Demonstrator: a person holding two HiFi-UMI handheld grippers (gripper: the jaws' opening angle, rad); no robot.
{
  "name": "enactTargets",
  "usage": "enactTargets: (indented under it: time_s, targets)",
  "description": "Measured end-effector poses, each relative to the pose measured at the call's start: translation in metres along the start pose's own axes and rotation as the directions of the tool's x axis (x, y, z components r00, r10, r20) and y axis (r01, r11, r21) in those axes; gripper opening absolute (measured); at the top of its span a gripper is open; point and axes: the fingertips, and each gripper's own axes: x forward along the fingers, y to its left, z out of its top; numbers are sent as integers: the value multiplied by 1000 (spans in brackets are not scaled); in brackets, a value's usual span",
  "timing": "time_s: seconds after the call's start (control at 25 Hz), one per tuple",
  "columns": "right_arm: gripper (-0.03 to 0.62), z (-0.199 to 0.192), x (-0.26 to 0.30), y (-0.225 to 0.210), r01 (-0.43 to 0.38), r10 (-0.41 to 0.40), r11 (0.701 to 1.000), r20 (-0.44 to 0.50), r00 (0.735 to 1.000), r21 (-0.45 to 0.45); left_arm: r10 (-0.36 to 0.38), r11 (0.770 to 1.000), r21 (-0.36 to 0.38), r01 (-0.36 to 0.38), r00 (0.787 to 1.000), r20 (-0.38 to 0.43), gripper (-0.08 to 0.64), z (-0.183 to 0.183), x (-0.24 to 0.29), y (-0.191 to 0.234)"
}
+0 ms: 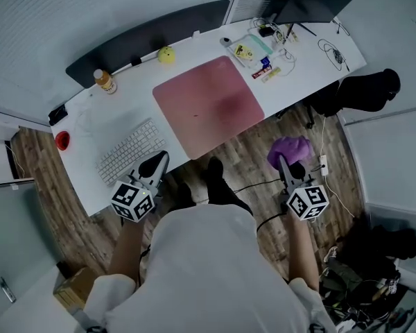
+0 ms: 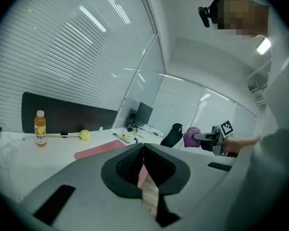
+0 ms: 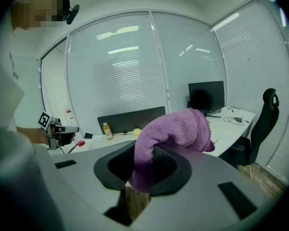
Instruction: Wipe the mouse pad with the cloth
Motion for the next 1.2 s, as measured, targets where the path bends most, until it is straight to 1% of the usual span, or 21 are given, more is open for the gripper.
enactTargets:
  time_s: [0.12, 0.32, 0.64, 0.92, 1.2]
  targets:
    - [81, 3, 15, -17, -25, 25, 1000, -12, 1000, -8, 26, 1000, -5, -26, 1000, 4, 18, 2, 14, 0]
    - [81, 5, 42, -52, -85, 84, 996, -67, 994, -22, 84, 995, -45, -83, 996, 9, 18, -1, 41, -4]
    - [81, -4, 88, -108, -177, 160, 981, -185, 970, -82, 153, 985, -82, -151, 988, 11, 18, -14, 83, -10]
    - [81, -27, 137, -149, -253, 200, 958, -310, 929, -138, 209, 971, -115, -209, 978, -12, 18, -33, 113, -11]
    - [81, -64, 183, -180, -337, 213, 918, -457, 864, -209, 278, 945, -167, -282, 960, -47, 18, -55, 127, -13]
